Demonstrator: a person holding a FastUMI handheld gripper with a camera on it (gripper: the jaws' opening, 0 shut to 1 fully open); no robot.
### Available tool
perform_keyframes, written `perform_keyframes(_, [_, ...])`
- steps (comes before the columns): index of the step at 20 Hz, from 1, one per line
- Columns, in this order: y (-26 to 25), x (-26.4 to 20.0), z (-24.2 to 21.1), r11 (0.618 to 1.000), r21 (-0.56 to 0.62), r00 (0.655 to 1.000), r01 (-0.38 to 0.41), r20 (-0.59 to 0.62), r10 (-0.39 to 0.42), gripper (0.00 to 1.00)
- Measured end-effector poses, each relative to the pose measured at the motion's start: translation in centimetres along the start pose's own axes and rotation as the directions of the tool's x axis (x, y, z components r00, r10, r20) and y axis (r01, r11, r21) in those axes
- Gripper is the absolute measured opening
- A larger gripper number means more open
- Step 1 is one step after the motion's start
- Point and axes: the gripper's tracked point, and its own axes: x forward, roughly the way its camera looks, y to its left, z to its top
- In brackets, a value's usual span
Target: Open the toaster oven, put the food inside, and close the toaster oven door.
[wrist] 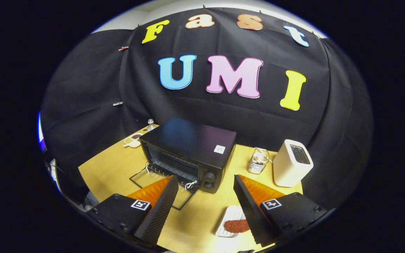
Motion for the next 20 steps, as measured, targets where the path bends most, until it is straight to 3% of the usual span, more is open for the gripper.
perform_keyframes(6, [-9.1,-1.2,-4.0,0.99,0.141,0.987,-0.028,-0.155,0.051,0.98])
perform_keyframes(9, [-11.9,-1.0,-7.6,0.975,0.213,0.958,-0.059,-0.262,0.115,0.98])
perform_keyframes(13, [-14.8,1.4,-13.7,0.944,0.315,0.889,-0.097,-0.399,0.224,0.97])
perform_keyframes(17, [-15.5,3.3,-18.7,0.904,0.411,0.789,-0.122,-0.512,0.339,0.95])
perform_keyframes(20, [-14.2,3.6,-21.2,0.858,0.493,0.71,-0.146,-0.552,0.438,0.87])
